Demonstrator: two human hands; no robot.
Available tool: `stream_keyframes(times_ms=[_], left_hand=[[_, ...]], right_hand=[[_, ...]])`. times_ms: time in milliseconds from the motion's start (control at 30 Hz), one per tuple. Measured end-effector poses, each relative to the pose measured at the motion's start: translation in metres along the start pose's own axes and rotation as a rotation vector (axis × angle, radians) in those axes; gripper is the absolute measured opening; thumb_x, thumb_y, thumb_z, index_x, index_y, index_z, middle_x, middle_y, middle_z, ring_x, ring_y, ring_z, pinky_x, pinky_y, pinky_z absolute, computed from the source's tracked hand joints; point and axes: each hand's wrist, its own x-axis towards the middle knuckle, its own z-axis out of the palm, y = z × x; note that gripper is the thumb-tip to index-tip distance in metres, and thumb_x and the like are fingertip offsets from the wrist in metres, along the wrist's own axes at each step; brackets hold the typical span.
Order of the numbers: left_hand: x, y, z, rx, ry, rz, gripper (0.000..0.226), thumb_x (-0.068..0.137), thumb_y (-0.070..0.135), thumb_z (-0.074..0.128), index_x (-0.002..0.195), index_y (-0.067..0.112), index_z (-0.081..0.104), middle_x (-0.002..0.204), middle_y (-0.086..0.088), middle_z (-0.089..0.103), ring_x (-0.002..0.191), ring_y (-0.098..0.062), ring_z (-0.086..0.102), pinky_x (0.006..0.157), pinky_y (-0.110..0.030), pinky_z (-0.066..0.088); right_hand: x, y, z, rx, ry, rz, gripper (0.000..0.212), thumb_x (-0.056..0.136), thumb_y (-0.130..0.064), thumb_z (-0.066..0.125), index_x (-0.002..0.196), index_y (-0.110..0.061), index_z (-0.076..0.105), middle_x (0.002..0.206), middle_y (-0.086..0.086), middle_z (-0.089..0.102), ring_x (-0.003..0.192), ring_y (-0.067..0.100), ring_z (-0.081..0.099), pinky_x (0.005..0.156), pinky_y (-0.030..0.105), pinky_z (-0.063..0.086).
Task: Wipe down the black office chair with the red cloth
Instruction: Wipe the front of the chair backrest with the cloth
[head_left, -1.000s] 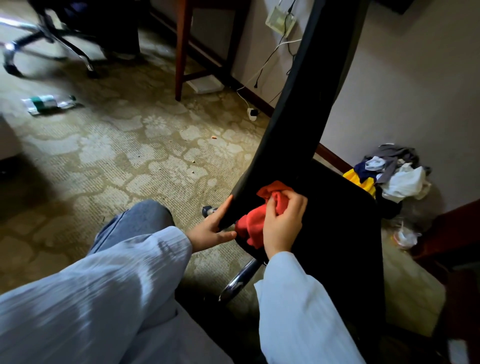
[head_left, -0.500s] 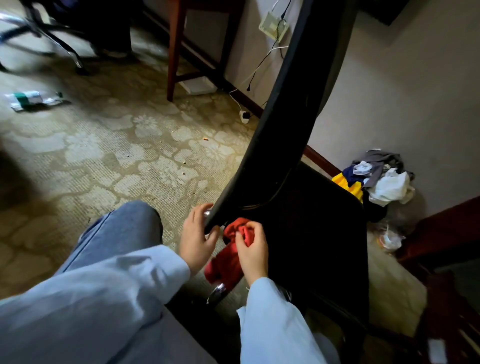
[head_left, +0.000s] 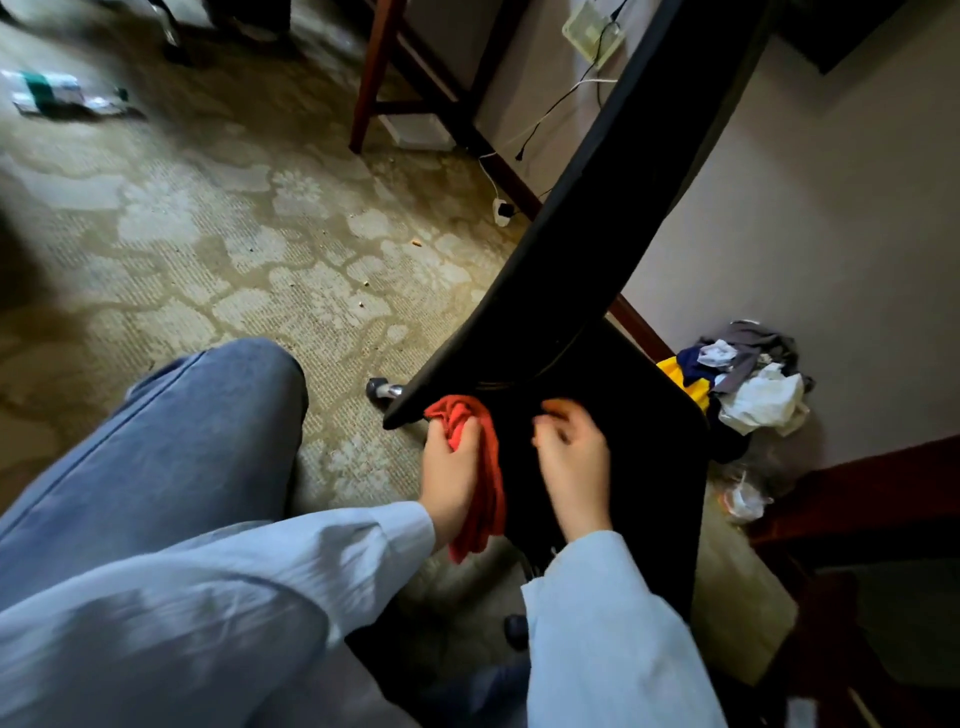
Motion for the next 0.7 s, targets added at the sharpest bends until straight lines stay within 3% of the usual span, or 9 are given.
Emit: stream_keyframes(times_ms=[100,167,233,333,467,533,600,700], left_hand=[[0.002,0.001,0.006,0.01,0.106,0.027,0.011,0.092,0.021,0.051,0.103,0.022,0.049,0.091,0.001,0.062,0.09,-0.02,0.06,0.095,-0.042,0.046],[0.001,0.01,0.015,-0.073,0.135,0.045,0.031,0.089,0.023,0.055,0.117,0.018,0.044,0.101,-0.003,0.061,0.098,-0.022,0.06,0.097,-0.04,0.045],[0.002,0.02,0.025,-0.165,0.235,0.018,0.045,0.082,0.028,0.058,0.122,0.017,0.041,0.11,-0.009,0.059,0.103,-0.025,0.058,0.098,-0.04,0.044],[0.006,0.024,0.038,-0.219,0.358,0.003,0.045,0.068,0.038,0.055,0.109,0.019,0.053,0.109,-0.015,0.06,0.102,-0.03,0.059,0.096,-0.042,0.045],[0.007,0.025,0.049,-0.212,0.425,-0.037,0.041,0.068,0.037,0.055,0.099,0.012,0.065,0.099,-0.012,0.066,0.098,-0.029,0.061,0.092,-0.043,0.047],[0.004,0.033,0.05,-0.206,0.421,-0.042,0.04,0.073,0.034,0.058,0.102,0.01,0.067,0.098,-0.007,0.068,0.095,-0.023,0.062,0.09,-0.034,0.048],[0.003,0.036,0.05,-0.219,0.402,-0.041,0.023,0.083,0.023,0.062,0.099,0.008,0.068,0.088,0.001,0.067,0.086,-0.016,0.061,0.083,-0.027,0.046],[0.001,0.039,0.05,-0.218,0.367,-0.01,0.008,0.086,0.013,0.06,0.087,0.011,0.068,0.073,0.005,0.064,0.072,-0.006,0.057,0.076,-0.025,0.046]], right_hand=[[0.02,-0.018,-0.019,0.106,-0.054,-0.023,0.055,0.086,-0.013,0.062,0.136,-0.015,0.04,0.113,0.003,0.06,0.089,0.009,0.063,0.082,0.026,0.05],[0.037,-0.031,-0.024,0.106,-0.14,-0.07,0.076,0.084,-0.019,0.066,0.145,-0.028,0.023,0.132,0.001,0.052,0.106,0.013,0.061,0.093,0.033,0.049],[0.047,-0.042,-0.023,0.086,-0.175,-0.13,0.085,0.081,-0.022,0.067,0.145,-0.038,0.014,0.138,-0.003,0.048,0.118,0.012,0.054,0.102,0.036,0.044],[0.053,-0.052,-0.023,0.093,-0.154,-0.137,0.085,0.083,-0.012,0.067,0.146,-0.033,0.013,0.128,-0.006,0.048,0.117,0.009,0.051,0.105,0.037,0.042],[0.056,-0.051,-0.018,0.107,-0.145,-0.103,0.082,0.084,-0.004,0.064,0.146,-0.028,0.016,0.133,0.008,0.051,0.119,0.017,0.053,0.101,0.045,0.044],[0.057,-0.052,-0.015,0.121,-0.127,-0.094,0.079,0.084,-0.002,0.063,0.145,-0.026,0.018,0.132,0.011,0.052,0.118,0.02,0.054,0.1,0.047,0.046],[0.058,-0.053,-0.013,0.139,-0.12,-0.096,0.076,0.085,0.0,0.062,0.144,-0.024,0.02,0.131,0.01,0.051,0.118,0.02,0.055,0.099,0.046,0.046],[0.06,-0.054,-0.011,0.132,-0.113,-0.102,0.075,0.085,-0.001,0.062,0.143,-0.026,0.022,0.121,0.002,0.054,0.113,0.017,0.057,0.098,0.046,0.048]])
